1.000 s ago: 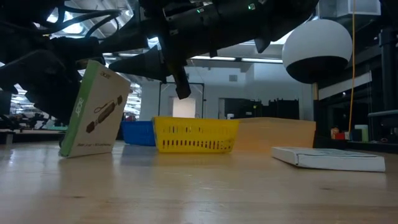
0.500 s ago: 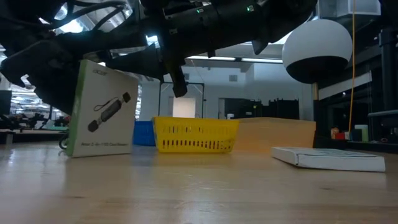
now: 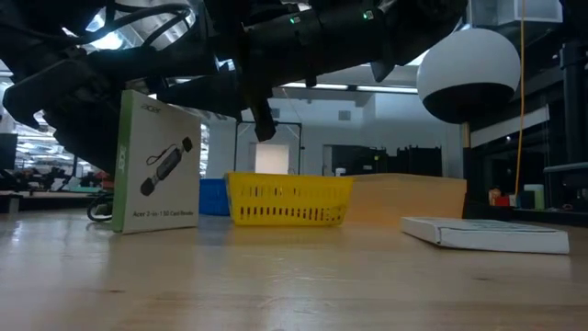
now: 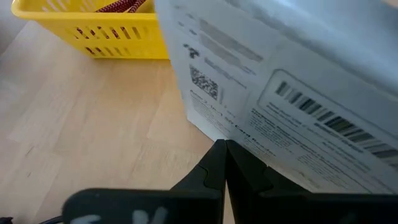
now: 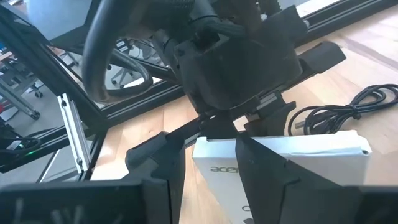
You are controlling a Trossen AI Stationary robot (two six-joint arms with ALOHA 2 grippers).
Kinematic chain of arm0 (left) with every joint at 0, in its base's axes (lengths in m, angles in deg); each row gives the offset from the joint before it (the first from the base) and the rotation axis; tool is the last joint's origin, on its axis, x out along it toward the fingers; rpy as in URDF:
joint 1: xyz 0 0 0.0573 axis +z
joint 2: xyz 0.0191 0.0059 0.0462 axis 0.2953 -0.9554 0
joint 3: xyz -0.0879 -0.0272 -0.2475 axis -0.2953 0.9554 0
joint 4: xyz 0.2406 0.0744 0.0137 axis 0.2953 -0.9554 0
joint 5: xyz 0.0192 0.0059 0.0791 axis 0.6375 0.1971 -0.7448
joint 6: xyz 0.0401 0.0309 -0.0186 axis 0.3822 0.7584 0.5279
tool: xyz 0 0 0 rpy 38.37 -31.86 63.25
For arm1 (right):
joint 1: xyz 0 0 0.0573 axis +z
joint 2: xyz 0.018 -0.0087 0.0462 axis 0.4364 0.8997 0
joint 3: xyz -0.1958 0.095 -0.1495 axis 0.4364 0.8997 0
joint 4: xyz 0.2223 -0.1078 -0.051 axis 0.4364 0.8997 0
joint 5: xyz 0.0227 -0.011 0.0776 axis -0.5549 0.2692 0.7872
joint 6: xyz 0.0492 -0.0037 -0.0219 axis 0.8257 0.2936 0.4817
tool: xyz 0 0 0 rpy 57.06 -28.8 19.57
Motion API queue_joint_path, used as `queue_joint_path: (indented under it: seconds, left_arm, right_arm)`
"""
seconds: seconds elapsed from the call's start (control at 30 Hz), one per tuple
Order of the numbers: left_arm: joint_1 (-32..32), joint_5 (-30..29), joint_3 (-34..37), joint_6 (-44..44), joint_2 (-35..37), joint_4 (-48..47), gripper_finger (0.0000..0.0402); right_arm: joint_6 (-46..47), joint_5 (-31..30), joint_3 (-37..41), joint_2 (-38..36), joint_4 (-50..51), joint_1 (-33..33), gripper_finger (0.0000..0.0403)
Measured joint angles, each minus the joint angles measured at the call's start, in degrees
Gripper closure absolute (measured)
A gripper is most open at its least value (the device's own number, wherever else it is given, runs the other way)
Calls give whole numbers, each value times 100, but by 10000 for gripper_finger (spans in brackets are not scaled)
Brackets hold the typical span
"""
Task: Pick and place items into bin
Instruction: Put the white card reader box into the orange bin
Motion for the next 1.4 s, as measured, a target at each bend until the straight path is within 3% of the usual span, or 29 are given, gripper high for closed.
queue_joint_path:
  seconds: [1.4]
  left_arm:
    - [0,-5,9,44,0,-118,398]
  right_arm:
    - [-300,115,0,-174,441,74,276]
